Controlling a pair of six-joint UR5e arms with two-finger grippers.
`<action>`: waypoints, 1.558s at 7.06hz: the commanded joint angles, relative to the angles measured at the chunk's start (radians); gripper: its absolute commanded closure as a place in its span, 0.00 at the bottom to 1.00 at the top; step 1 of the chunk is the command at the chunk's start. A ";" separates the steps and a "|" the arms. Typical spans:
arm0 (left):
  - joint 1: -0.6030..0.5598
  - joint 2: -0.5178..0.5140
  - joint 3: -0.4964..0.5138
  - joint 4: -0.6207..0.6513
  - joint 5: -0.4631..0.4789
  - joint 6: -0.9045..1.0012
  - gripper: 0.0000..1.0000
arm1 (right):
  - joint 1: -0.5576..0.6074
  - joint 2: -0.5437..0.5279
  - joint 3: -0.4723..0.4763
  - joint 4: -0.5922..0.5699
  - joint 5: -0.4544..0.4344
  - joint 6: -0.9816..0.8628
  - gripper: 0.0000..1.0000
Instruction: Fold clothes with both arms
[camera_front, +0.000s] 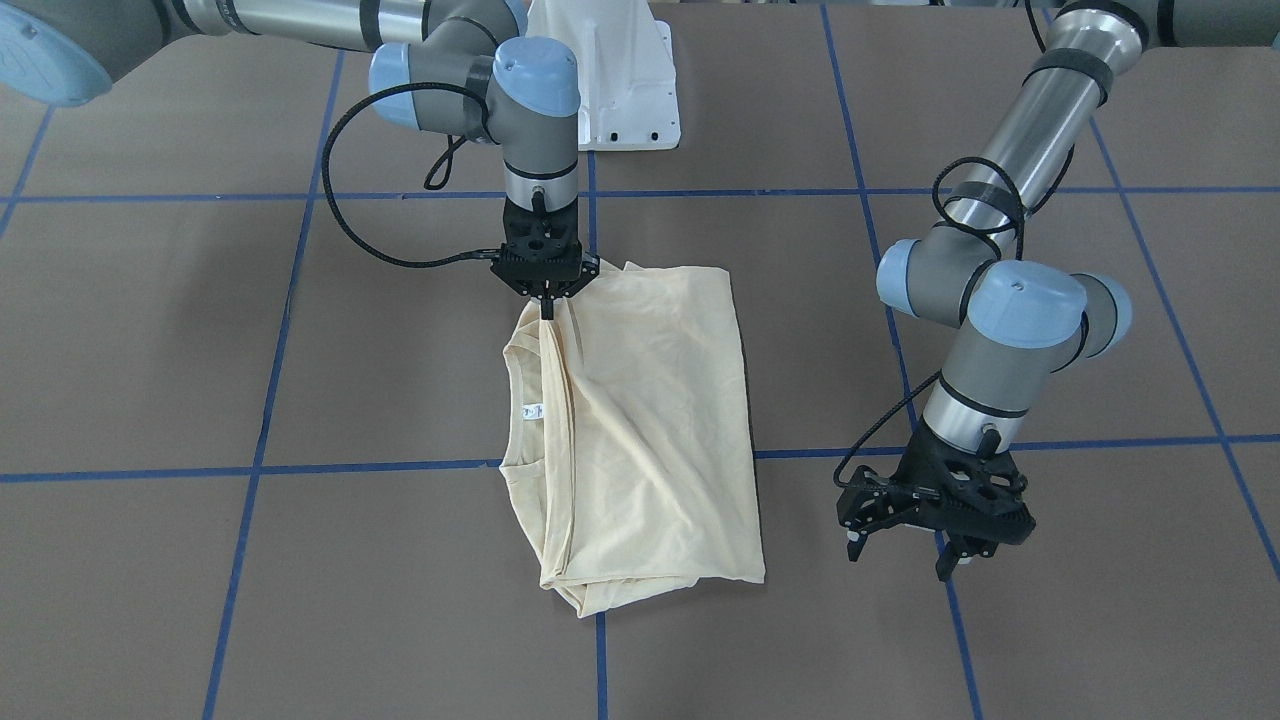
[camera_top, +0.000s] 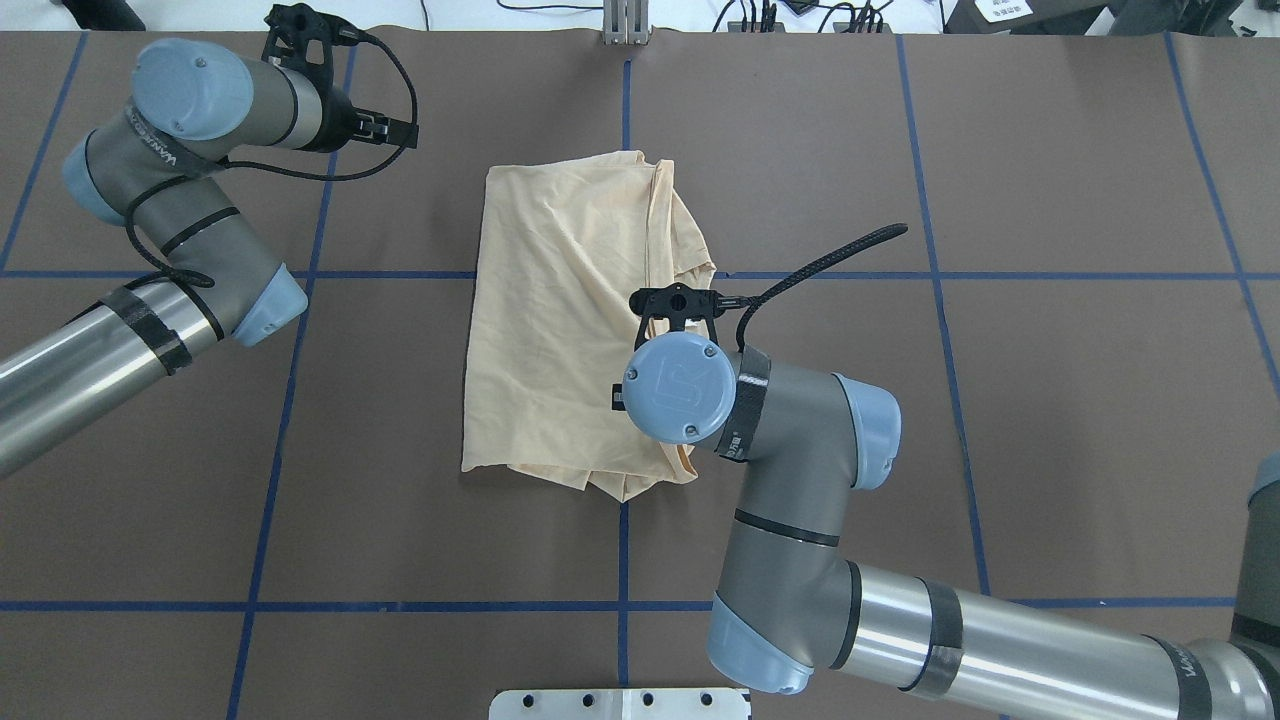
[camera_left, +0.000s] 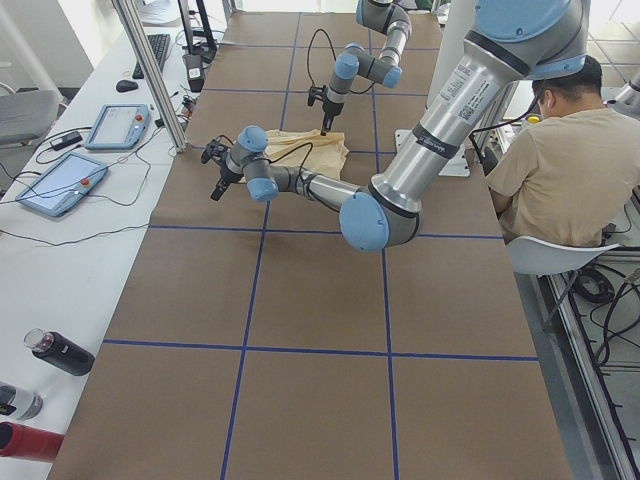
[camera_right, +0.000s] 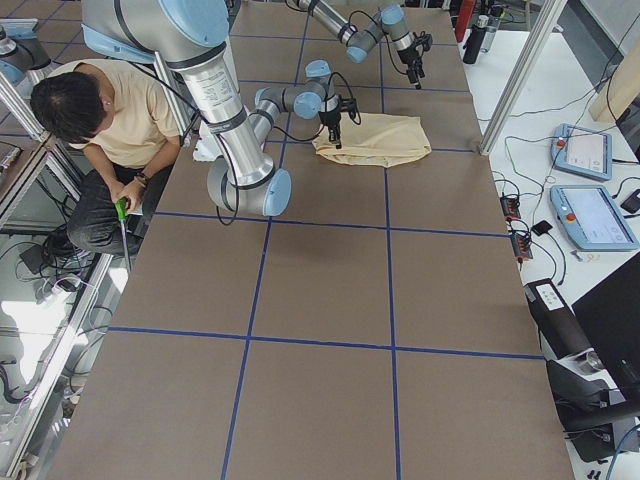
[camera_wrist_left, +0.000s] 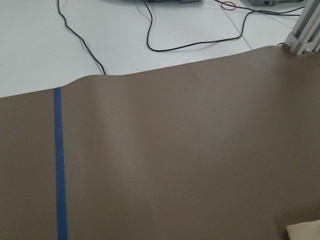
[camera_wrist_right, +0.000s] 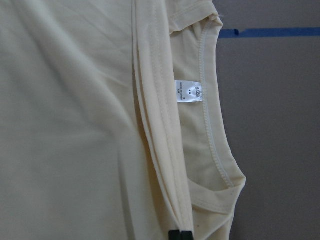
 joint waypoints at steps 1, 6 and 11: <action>0.000 0.000 0.000 -0.001 0.000 -0.001 0.00 | -0.005 -0.145 0.135 0.003 -0.001 -0.001 1.00; 0.000 -0.008 -0.008 0.000 -0.006 -0.004 0.00 | 0.014 -0.130 0.131 0.042 -0.056 -0.020 0.00; 0.188 0.230 -0.470 0.010 -0.129 -0.355 0.00 | 0.044 -0.310 0.310 0.176 -0.006 -0.021 0.00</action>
